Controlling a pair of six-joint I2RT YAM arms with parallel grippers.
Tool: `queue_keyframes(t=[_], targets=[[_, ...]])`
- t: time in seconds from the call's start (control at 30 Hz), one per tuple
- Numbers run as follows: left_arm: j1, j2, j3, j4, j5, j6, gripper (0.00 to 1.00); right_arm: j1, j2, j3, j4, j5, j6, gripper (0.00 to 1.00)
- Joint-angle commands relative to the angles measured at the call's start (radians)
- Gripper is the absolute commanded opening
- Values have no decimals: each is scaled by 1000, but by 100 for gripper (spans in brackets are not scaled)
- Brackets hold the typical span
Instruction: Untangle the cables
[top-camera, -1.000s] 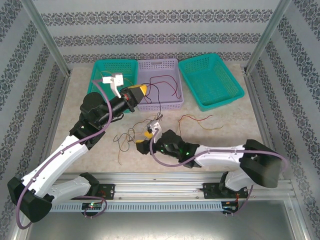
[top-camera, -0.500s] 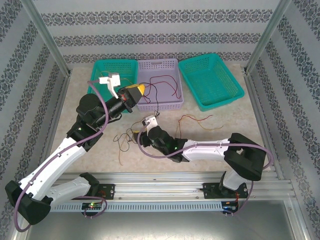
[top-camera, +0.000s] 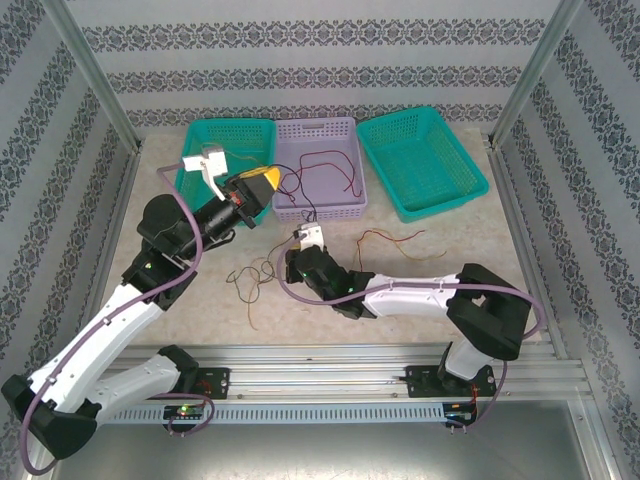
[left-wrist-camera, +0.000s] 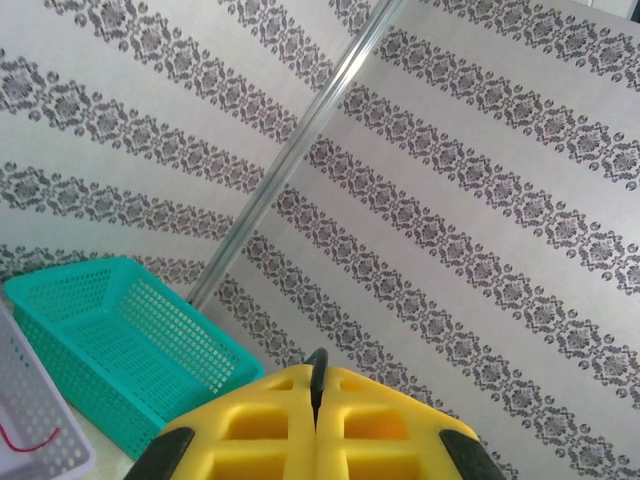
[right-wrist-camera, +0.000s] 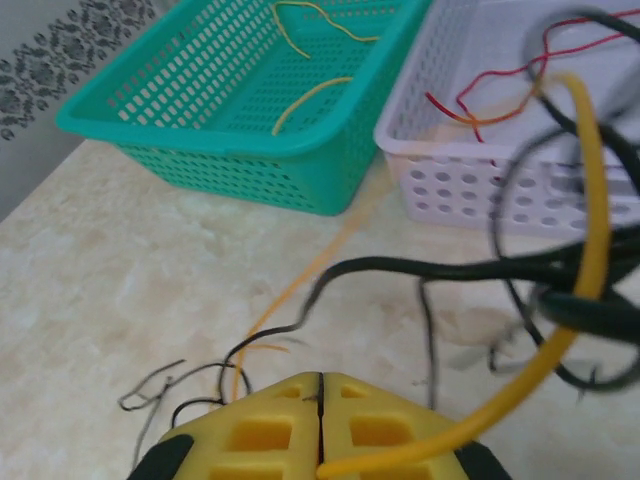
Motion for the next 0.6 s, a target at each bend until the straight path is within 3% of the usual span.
queue_keyframes(t=[0.0,0.2,0.57], targets=[[-12,-53,42,-78,-56,106,0,-17,-66,-73,10,12,17,0],[-12,-104,112,-242,-147,250,0,-88,-194,-230,1,17,37,0],[-12,-151,190,-401,-215,369,0,-364,-509,-449,-57,-78,67,0]])
